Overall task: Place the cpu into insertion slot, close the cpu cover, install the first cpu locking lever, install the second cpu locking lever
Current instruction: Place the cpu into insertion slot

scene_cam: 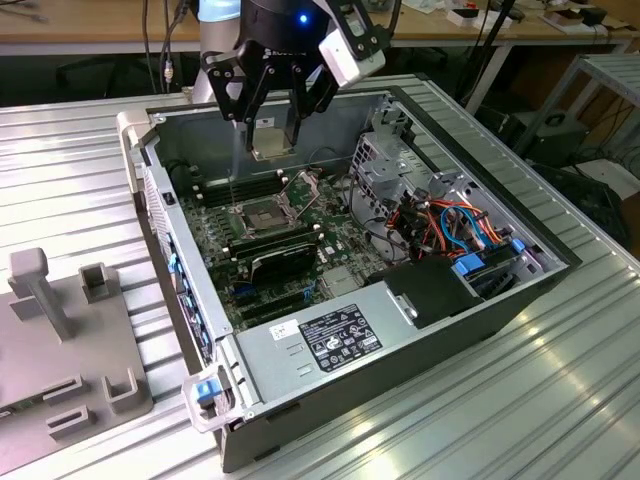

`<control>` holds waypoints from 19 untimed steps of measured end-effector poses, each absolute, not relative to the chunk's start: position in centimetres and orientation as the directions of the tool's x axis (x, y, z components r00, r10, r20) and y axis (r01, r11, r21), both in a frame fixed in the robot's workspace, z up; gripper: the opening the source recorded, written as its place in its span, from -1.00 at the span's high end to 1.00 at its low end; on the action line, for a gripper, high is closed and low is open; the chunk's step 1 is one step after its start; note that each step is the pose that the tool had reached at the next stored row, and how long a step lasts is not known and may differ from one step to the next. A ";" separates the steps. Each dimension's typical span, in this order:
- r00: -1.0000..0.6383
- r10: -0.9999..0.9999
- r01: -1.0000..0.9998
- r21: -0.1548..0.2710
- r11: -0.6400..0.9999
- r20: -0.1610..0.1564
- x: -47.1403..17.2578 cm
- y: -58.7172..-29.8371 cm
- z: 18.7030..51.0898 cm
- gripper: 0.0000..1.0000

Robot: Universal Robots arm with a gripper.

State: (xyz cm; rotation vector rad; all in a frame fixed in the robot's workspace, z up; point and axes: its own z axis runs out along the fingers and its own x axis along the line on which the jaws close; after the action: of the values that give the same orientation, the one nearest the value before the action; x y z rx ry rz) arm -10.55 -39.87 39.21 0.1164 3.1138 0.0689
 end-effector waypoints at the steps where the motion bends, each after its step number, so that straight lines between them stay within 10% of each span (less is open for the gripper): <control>1: -0.997 0.075 0.074 0.045 0.996 -0.023 -10.5 -39.9 39.2 -0.09; 19: -0.997 0.075 0.074 0.045 0.996 -0.023 -9.7 -39.8 39.2 -0.09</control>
State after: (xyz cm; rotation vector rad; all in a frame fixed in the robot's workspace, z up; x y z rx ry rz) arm -9.68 -39.84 39.20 0.1165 3.1137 0.0691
